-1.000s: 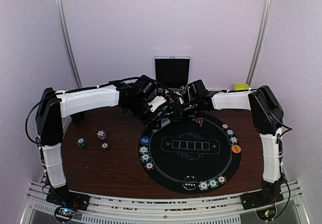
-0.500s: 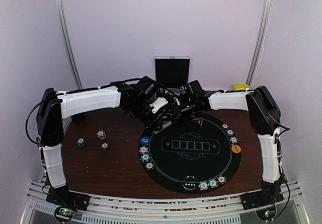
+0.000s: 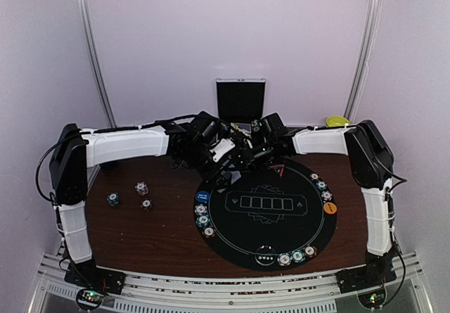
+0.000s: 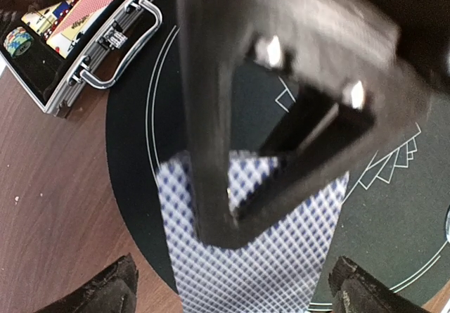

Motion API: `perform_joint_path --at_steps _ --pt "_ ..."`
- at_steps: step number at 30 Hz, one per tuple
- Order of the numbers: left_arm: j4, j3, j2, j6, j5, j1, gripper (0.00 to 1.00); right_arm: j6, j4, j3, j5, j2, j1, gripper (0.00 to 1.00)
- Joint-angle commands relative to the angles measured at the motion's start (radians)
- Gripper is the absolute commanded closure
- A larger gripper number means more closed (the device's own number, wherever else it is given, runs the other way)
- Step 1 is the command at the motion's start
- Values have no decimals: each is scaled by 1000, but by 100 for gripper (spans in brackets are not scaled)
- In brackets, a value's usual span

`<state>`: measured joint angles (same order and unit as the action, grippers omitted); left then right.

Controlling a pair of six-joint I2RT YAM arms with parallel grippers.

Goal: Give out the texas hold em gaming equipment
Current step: Pass from the left arm to the right, then pass from the right arm to the left

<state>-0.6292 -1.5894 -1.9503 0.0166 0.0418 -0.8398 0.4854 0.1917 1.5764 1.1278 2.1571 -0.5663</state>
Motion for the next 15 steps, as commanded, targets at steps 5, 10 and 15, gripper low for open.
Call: perform_joint_path --at_steps 5,10,15 --pt "341 187 120 30 47 -15 2 42 -42 -87 -38 -163 38 100" --pt "544 311 150 65 54 -32 2 169 -183 -209 -46 -226 39 100" --pt "687 382 151 94 54 -41 2 222 -239 -260 -49 -258 39 100"
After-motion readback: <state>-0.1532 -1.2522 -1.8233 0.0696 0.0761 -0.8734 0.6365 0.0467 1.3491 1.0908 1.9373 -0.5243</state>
